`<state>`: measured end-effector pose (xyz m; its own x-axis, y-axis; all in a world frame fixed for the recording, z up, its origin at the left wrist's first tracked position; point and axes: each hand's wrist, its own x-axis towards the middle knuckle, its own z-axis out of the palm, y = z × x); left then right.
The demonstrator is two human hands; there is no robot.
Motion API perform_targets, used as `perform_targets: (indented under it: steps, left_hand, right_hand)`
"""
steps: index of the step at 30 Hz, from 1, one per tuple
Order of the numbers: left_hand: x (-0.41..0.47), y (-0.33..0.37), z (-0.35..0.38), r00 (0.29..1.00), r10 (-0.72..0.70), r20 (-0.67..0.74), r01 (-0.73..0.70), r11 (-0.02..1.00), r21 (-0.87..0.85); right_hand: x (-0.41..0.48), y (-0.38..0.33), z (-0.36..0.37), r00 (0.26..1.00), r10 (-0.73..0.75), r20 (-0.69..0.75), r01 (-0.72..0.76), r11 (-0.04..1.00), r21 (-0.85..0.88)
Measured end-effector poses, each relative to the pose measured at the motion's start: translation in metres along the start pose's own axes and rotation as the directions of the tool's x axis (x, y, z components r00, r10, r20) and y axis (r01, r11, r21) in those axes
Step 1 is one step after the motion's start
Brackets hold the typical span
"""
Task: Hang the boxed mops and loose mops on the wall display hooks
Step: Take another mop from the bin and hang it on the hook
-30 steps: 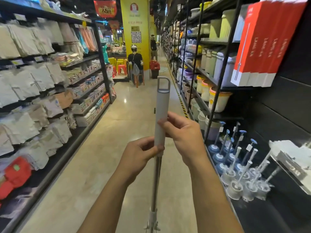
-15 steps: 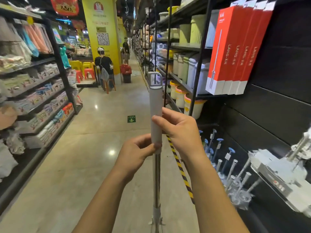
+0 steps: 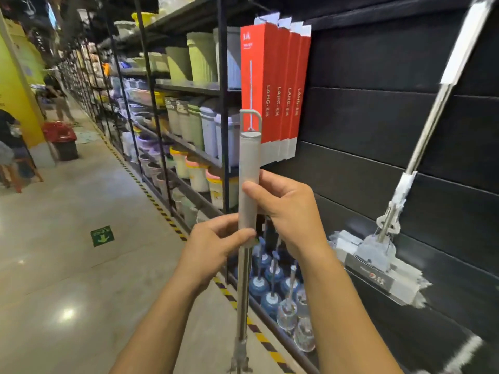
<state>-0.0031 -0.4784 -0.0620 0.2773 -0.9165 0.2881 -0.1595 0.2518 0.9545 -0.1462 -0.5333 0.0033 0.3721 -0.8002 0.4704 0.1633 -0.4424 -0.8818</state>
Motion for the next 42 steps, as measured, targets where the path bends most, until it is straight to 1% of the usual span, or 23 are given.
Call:
perform_targets:
  steps: [6,10,15,22,24,33,39,42]
  left_hand:
    - [0.072,-0.014,0.010,0.989,0.034,0.147,-0.042,0.998,0.054]
    - [0.115,-0.013,0.031,0.972,0.038,0.233,-0.051,0.997,0.051]
    - [0.163,-0.007,0.066,0.952,0.057,0.301,-0.071,0.997,0.034]
    - [0.214,0.002,0.122,0.912,0.130,0.389,-0.107,0.991,-0.081]
    - [0.230,0.004,0.138,0.900,0.143,0.413,-0.109,0.989,-0.104]
    - [0.307,0.008,0.209,0.816,0.226,0.531,-0.127,0.968,-0.216]
    - [0.355,0.019,0.258,0.724,0.298,0.622,-0.128,0.944,-0.303]
    - [0.375,0.024,0.277,0.689,0.320,0.650,-0.118,0.935,-0.335]
  right_hand:
    - [0.041,0.012,-0.017,0.988,-0.003,-0.154,-0.007,0.998,-0.064]
    - [0.069,0.021,-0.041,0.971,-0.012,-0.237,-0.010,0.996,-0.094]
    - [0.102,0.028,-0.080,0.949,-0.022,-0.314,-0.017,0.992,-0.122]
    - [0.139,0.028,-0.137,0.933,-0.095,-0.347,0.020,0.976,-0.215]
    - [0.148,0.028,-0.152,0.918,-0.118,-0.379,0.023,0.969,-0.246]
    - [0.195,0.026,-0.215,0.829,-0.203,-0.521,-0.029,0.915,-0.403]
    - [0.224,0.018,-0.251,0.764,-0.256,-0.592,-0.049,0.892,-0.450]
    - [0.235,0.013,-0.265,0.734,-0.279,-0.620,-0.074,0.873,-0.482]
